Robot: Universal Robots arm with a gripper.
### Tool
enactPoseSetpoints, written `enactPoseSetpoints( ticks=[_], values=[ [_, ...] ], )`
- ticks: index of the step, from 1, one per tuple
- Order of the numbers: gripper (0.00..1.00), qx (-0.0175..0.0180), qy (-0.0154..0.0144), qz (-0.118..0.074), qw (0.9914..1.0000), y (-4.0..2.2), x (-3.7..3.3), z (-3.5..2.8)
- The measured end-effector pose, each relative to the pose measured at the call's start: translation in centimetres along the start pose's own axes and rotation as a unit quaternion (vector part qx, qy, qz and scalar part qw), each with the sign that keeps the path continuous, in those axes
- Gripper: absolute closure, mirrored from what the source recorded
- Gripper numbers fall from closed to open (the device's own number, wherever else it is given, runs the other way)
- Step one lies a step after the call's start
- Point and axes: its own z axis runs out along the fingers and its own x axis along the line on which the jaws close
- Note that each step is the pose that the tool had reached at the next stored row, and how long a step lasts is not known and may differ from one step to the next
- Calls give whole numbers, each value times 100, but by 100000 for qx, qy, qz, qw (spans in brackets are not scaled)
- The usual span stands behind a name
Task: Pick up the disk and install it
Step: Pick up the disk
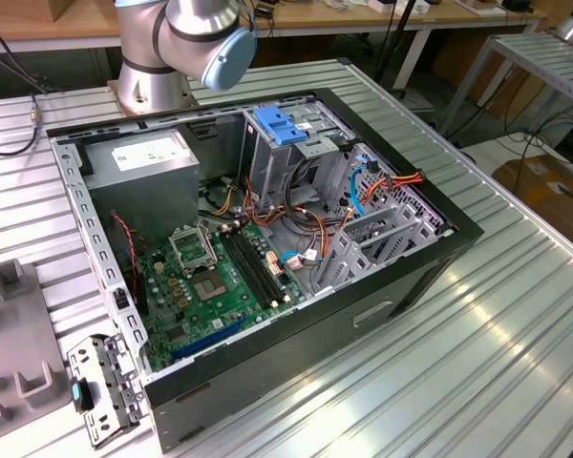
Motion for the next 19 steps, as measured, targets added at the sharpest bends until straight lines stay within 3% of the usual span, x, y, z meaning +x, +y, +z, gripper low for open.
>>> enactPoseSetpoints(
  ticks=[4,16,19],
  values=[
    [50,1,-8,25,100000,11,-21,72],
    [50,-3,-8,39,100000,13,-41,108],
    [63,-3,-7,42,100000,13,-41,109]
  ],
)
